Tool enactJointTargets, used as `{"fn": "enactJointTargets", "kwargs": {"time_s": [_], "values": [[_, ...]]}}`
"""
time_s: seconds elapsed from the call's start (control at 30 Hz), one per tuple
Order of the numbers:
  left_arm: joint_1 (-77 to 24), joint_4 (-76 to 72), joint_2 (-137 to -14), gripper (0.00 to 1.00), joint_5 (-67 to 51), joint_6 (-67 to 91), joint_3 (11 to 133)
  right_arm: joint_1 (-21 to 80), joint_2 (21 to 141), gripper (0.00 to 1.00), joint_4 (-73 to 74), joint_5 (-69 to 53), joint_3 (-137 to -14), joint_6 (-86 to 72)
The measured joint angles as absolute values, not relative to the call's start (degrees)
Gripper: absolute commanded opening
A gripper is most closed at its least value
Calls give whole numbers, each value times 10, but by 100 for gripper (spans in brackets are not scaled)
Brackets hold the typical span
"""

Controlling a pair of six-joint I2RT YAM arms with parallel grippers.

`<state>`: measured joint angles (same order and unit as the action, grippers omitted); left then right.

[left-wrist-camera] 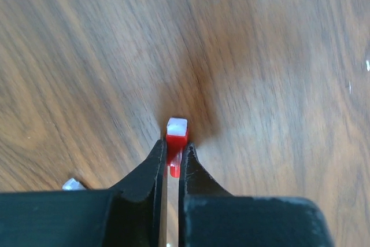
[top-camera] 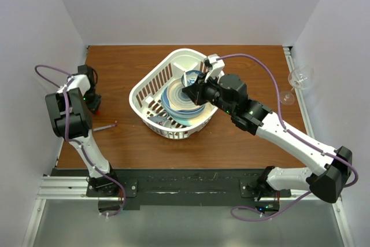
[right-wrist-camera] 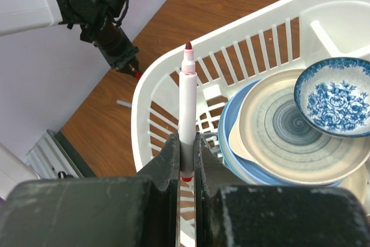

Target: Insert the pens into the pen caps

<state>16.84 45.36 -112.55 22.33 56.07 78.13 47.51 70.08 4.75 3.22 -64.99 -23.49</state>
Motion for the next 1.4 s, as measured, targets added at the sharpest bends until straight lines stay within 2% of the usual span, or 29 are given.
{"fn": "enactJointTargets", "kwargs": {"time_s": [0.13,0.27,0.37,0.5,0.73,0.9,1.07,1.4], "values": [[164,438,-1074,0,182,523,755,475,700,0,67,15,-650,-235],[122,379,-941,0,133,466,722,474,695,0,67,-30,-649,-234],[56,285,-818,0,56,433,682,475,681,0,44,-63,-629,-236],[0,105,-659,0,-116,435,582,475,667,0,-3,-118,-582,-252],[-80,-105,-569,0,-264,502,481,475,701,0,-85,-188,-556,-304],[-131,-193,-498,0,-291,550,416,484,722,0,-144,-206,-556,-329],[-139,-261,-432,0,-279,592,370,504,735,0,-176,-205,-560,-338],[-140,-277,-435,0,-270,607,368,532,769,0,-184,-204,-576,-338]]}}
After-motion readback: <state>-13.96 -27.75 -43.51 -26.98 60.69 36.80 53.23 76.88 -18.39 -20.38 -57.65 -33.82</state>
